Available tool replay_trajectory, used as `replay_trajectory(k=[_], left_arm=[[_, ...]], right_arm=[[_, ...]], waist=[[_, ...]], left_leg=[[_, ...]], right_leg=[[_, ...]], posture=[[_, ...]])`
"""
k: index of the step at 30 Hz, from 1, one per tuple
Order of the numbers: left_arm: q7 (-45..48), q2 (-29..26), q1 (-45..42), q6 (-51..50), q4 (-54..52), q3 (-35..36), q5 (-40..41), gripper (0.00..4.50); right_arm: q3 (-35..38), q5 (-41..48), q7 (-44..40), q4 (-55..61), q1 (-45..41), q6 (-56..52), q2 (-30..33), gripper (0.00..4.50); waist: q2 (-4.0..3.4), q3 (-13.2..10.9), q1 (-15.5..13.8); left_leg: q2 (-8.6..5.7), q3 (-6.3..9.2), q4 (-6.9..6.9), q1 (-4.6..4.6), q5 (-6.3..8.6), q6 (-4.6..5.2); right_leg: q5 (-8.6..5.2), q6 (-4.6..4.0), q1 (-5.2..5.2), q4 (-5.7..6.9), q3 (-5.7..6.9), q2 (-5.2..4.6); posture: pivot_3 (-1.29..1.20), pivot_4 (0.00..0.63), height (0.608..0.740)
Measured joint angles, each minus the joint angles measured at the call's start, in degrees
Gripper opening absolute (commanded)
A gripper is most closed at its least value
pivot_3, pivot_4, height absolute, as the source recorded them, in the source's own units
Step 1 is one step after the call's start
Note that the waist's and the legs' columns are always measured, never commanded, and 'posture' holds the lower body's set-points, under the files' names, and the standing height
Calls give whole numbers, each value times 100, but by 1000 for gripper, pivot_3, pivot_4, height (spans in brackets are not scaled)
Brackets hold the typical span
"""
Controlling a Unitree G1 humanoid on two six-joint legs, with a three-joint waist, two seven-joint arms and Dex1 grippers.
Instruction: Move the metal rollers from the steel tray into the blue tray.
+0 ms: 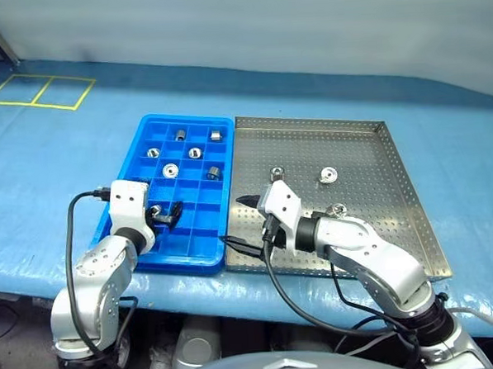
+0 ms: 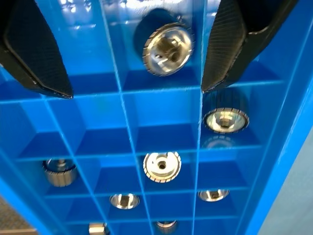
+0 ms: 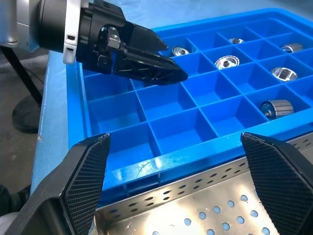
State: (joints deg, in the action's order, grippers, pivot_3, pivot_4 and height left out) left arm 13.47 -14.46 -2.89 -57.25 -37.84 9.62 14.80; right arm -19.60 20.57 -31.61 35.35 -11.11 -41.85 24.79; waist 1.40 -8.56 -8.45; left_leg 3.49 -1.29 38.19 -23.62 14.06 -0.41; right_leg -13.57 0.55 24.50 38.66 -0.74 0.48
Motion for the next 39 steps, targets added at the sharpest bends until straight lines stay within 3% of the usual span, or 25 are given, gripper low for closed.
replay_trajectory(k=[8,13,22,28,38,39], left_arm=[[903,-408,-1389,203,854,-433,549,4431],[1448,-597,-2263,328,1884,-1190,561,4431],[1628,121,-3503,1105,4389,-2139,81,4431],[1315,605,-3875,1911,5895,-2285,-507,4431],[835,926,-4003,2367,6777,-2116,-821,4431],[822,931,-4003,2365,6797,-2116,-822,4268]], right_arm=[[456,-59,668,524,676,-148,-13,4500],[780,-127,1129,917,1231,-251,-104,4500],[970,-221,1649,1347,1782,-272,-288,4500],[918,-237,1906,1486,1994,-272,-489,4500],[887,-252,2070,1535,2137,-271,-532,4500],[889,-251,2069,1535,2136,-271,-525,4500]], waist=[[0,0,263],[0,0,493],[-2,0,821],[-1,0,967],[-1,0,1009],[-1,0,1010]], left_leg=[[-4,-6,0,-5,0,0],[-3,-3,-2,-5,0,0],[-7,-9,-2,-2,0,0],[-6,-9,-4,-2,0,1],[-7,-14,-3,-2,0,1],[-7,-14,-3,-2,0,1]], right_leg=[[4,6,0,-8,-5,-2],[16,28,0,-11,-3,3],[20,34,2,-10,-15,6],[20,35,3,-11,-18,8],[23,40,3,-11,-21,6],[23,40,3,-11,-21,6]], posture=[[106,150,740],[42,150,740],[-35,150,740],[-61,150,740],[-63,150,740],[-63,150,740]])
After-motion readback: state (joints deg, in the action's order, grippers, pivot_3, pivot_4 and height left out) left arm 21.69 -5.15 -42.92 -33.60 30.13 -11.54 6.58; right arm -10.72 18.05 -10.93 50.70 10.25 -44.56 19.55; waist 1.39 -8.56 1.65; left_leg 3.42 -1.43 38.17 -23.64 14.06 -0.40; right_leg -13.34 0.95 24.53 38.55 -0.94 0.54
